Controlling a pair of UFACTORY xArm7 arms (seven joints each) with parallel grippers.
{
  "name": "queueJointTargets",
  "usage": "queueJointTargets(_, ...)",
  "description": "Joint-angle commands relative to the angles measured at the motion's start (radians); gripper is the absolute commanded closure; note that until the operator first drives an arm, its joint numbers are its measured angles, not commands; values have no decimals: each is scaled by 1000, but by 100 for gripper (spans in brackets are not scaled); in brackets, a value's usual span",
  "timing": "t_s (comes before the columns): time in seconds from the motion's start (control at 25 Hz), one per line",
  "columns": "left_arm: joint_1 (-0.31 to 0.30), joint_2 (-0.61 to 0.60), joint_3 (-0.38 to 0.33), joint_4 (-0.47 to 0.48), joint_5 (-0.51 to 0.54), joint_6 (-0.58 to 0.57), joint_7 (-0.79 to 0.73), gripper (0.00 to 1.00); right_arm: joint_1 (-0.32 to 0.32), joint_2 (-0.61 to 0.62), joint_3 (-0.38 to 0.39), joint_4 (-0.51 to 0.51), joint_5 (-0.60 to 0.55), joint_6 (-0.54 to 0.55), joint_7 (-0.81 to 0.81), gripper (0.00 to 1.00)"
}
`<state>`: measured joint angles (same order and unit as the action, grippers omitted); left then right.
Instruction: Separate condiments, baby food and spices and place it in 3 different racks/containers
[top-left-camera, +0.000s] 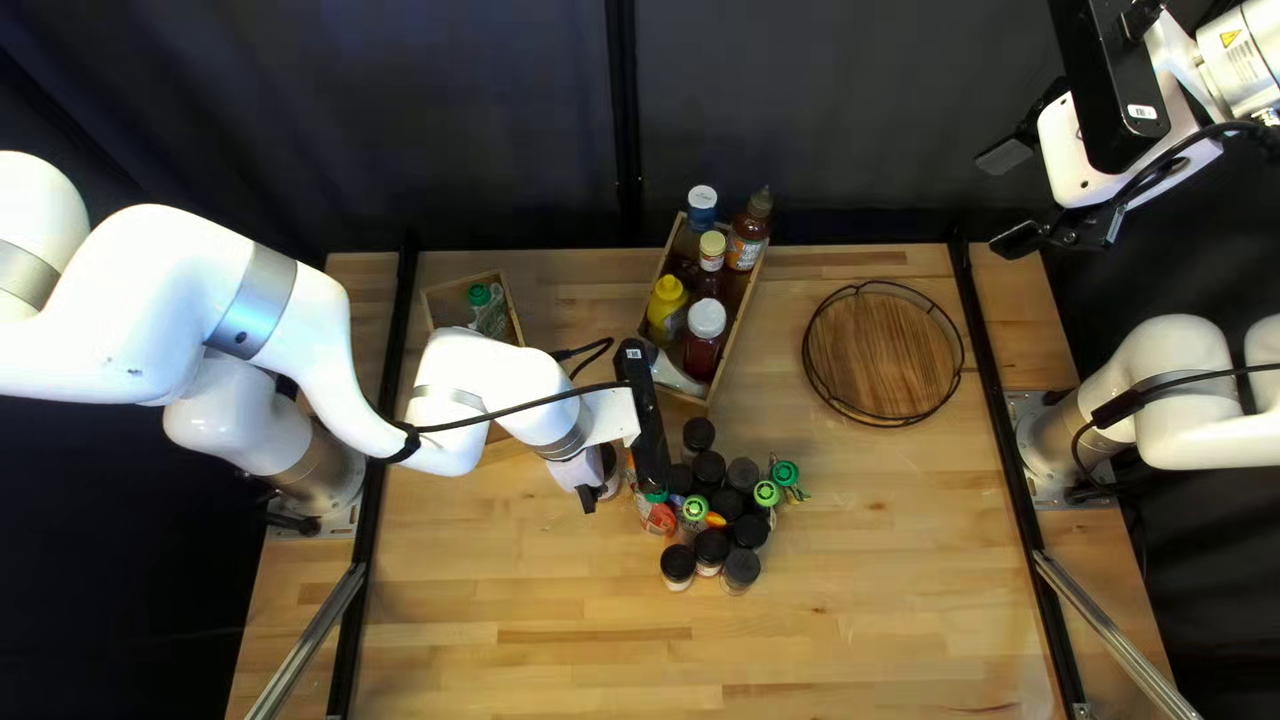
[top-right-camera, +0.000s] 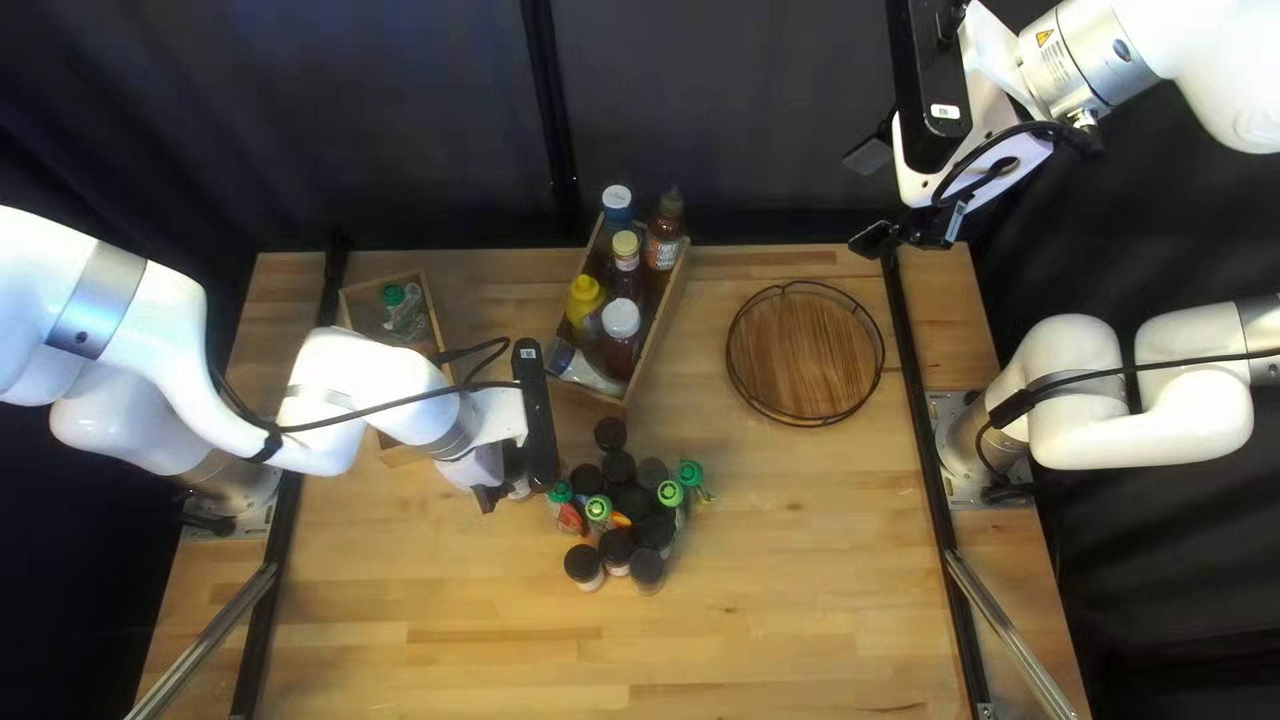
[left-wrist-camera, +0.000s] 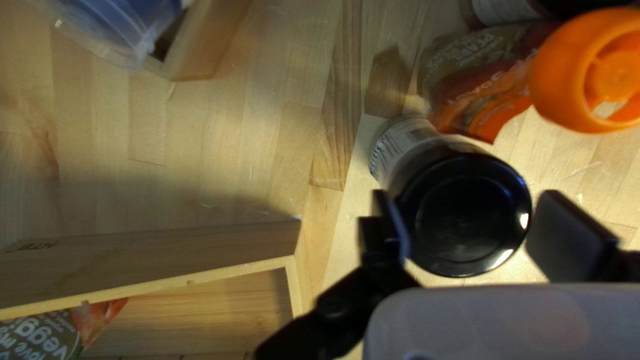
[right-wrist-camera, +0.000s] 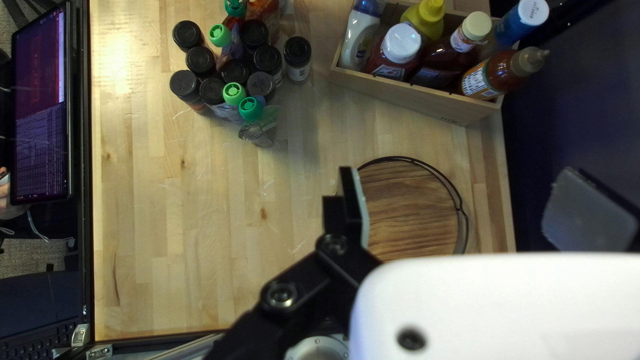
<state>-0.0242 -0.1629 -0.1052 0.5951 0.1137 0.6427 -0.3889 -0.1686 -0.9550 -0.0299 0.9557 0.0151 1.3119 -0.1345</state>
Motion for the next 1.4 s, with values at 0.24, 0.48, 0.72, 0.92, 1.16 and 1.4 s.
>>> queueJointTargets(0.24, 12, -173, 26, 184, -2, 411, 64, 100, 0, 0, 0, 0, 0, 0, 0, 0)
queueJointTargets(0.48, 57, -149, 71, 427, 49, 632, 149, 100, 0, 0, 0, 0, 0, 0, 0, 0)
queueJointTargets(0.72, 77, -5, 118, 646, 40, 645, 265, 100, 0, 0, 0, 0, 0, 0, 0, 0)
queueJointTargets(0.92, 100, 144, 153, 797, -44, 553, 396, 100, 0, 0, 0, 0, 0, 0, 0, 0)
queueJointTargets(1.16, 134, 290, 161, 898, -136, 441, 494, 100, 0, 0, 0, 0, 0, 0, 0, 0)
queueJointTargets(1.4, 182, 389, 158, 896, -241, 262, 578, 100, 0, 0, 0, 0, 0, 0, 0, 0)
